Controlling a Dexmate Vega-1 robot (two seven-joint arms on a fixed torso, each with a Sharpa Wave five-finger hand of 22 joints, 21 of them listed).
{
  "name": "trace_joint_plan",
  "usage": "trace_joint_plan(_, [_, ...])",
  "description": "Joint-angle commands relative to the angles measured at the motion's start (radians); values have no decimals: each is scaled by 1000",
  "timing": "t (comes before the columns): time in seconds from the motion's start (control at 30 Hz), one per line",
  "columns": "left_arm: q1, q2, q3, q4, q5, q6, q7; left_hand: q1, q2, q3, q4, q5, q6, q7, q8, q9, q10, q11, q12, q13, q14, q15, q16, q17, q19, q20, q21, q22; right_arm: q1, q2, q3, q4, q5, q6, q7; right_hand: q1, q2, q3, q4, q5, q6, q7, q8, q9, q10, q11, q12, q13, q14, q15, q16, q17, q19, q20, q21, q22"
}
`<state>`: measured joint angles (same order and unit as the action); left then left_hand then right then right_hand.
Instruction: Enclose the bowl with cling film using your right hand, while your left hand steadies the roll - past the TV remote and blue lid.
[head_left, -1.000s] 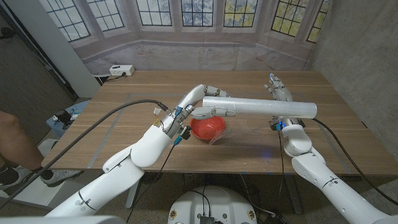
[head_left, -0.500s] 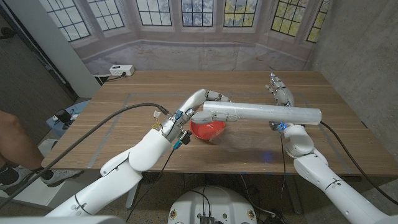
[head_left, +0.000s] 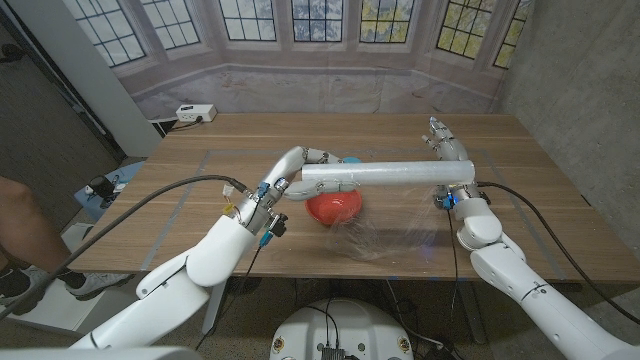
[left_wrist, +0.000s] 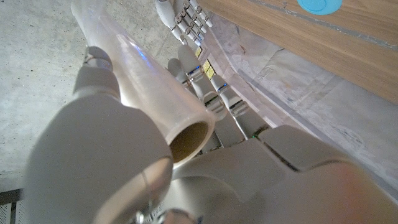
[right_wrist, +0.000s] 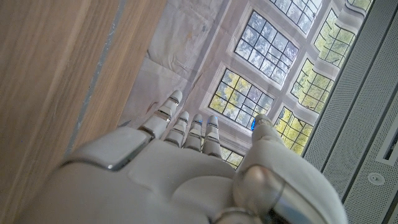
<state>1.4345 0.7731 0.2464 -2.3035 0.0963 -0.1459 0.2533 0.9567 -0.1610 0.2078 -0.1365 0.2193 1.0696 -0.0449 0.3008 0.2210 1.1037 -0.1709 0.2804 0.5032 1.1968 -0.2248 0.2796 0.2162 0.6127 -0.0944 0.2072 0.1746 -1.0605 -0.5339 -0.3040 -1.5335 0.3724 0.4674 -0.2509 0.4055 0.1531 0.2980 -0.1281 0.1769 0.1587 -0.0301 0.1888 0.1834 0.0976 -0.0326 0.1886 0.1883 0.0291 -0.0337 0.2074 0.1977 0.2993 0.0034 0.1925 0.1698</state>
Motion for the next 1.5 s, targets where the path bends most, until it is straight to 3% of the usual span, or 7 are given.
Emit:
trace_joint_plan(0.03, [57,-5,-63,8,-9,-9,25,231,238,5,3,9,4,5,5,2,2,4,-1,2,-1,7,0,3,1,6,2,4,33,6,-26,6,-13,-27,8,11,3,-2,3,3,-2,0,2,4,-6,0,3,2,6,-43,4,1,8,3,3,4])
trace_joint_plan(0.33, [55,-8,-78,24,-11,-16,12,226,237,4,4,9,4,4,5,2,2,4,-4,3,-2,8,-2,3,2,4,2,4,26,-5,-34,-21,-25,-44,3,11,3,-2,3,3,-1,-1,2,4,-6,0,3,2,6,-43,4,1,8,3,3,4])
trace_joint_plan(0.9, [52,-11,-94,37,-13,-12,-1,220,237,6,3,10,0,4,4,2,-1,5,-10,6,-4,7,-5,2,0,2,2,4,-57,-88,-17,-146,-39,-135,-9,12,2,-2,3,3,-1,0,3,4,-6,0,4,2,5,-41,3,1,7,4,3,4])
trace_joint_plan(1.5, [147,-40,-166,50,2,-39,46,216,238,7,2,11,0,5,5,1,0,6,-13,9,-4,7,-7,2,1,0,2,5,-170,-155,19,-268,-69,-228,-64,12,3,-2,3,3,-1,0,3,4,-6,0,4,2,6,-41,4,1,6,4,2,4])
